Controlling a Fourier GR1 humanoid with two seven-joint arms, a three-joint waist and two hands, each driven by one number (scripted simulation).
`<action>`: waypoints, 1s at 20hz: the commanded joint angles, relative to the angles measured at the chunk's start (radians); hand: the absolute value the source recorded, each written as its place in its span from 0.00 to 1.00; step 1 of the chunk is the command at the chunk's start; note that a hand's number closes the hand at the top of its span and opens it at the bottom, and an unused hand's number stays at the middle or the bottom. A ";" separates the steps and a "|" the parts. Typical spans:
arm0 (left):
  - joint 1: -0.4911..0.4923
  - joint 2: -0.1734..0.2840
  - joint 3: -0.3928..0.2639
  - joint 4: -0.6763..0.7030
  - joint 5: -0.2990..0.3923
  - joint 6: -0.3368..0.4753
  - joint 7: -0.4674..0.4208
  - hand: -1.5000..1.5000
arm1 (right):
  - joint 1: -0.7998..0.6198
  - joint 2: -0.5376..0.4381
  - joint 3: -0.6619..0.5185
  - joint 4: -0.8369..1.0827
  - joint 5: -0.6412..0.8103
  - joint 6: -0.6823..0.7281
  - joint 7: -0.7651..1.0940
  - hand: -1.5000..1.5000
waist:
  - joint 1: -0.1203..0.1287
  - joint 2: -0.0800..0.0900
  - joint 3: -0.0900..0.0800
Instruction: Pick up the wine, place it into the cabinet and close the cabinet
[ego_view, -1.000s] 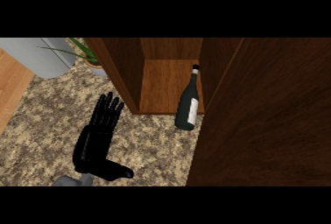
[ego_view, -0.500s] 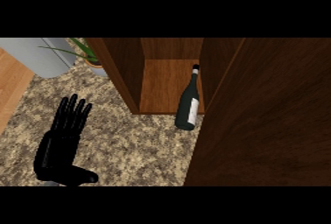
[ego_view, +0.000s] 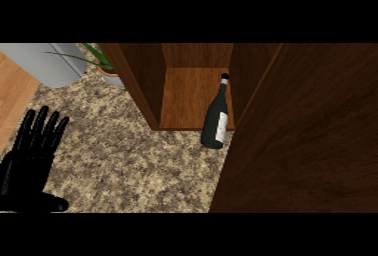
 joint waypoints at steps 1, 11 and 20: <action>0.009 0.033 0.054 0.020 0.043 -0.043 0.020 0.00 | -0.052 0.098 0.134 -0.159 0.044 -0.028 0.132 1.00 | -0.001 0.000 0.000; -0.039 0.055 0.067 0.062 0.046 -0.097 0.034 0.00 | -0.226 0.219 0.082 -0.078 -0.078 -0.011 0.215 1.00 | 0.035 0.012 -0.004; -0.034 0.091 0.101 0.061 0.078 -0.143 0.051 0.00 | -0.433 0.377 0.060 0.039 -0.088 -0.025 0.360 1.00 | 0.067 0.008 -0.007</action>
